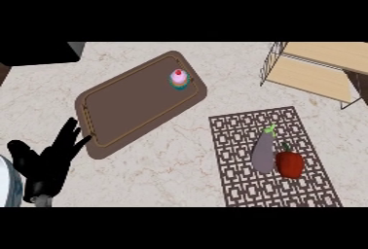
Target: Pick the bell pepper from the placemat and place it in the tiered shelf
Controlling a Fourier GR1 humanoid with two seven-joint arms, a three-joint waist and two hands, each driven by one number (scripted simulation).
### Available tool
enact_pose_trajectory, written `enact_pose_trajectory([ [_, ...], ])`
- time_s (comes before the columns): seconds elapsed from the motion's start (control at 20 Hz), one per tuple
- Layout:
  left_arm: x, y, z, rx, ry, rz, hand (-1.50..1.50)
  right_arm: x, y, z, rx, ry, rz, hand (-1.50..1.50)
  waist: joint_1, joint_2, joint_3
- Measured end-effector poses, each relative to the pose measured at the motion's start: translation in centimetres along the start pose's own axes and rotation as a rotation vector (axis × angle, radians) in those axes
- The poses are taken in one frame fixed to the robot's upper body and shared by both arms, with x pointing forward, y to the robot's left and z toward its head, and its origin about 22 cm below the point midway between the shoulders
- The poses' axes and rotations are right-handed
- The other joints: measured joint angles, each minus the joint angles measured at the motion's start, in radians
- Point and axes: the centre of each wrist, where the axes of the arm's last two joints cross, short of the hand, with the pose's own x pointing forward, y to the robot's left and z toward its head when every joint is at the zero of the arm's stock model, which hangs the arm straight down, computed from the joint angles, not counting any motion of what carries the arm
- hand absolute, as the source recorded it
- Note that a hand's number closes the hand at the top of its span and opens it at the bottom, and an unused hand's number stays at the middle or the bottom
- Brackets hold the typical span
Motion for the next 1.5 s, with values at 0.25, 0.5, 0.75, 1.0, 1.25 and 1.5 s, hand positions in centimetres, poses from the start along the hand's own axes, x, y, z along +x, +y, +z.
enact_pose_trajectory([
  [0.25, 0.1, 0.4, -0.9, -0.022, 0.012, 0.005, 0.0, 3.9, -1.3, 2.7, 0.111, 0.012, 0.037, -1.5, 0.027, 0.003, -0.001],
  [0.5, 0.1, 0.2, -1.6, -0.039, 0.024, -0.002, 0.0, 8.5, -1.0, 4.4, 0.176, 0.085, 0.126, -1.5, 0.054, 0.009, -0.002],
  [0.75, 0.6, -0.7, -2.3, -0.064, 0.03, -0.023, 0.0, 12.8, 0.3, 4.4, 0.133, 0.181, 0.202, -1.5, 0.085, 0.014, -0.001],
  [1.0, 0.7, -1.1, -2.6, -0.095, 0.03, -0.027, 0.0, 15.4, 1.8, 3.8, 0.079, 0.277, 0.282, -1.5, 0.105, 0.016, 0.0],
  [1.25, 0.5, -1.1, -3.3, -0.1, 0.021, -0.028, 0.0, 15.8, 4.3, 2.6, 0.091, 0.341, 0.346, -1.5, 0.116, 0.017, 0.001],
  [1.5, 0.3, -0.9, -3.7, -0.096, 0.019, -0.027, 0.0, 15.9, 6.9, 1.7, 0.143, 0.353, 0.408, -1.5, 0.117, 0.015, 0.003],
])
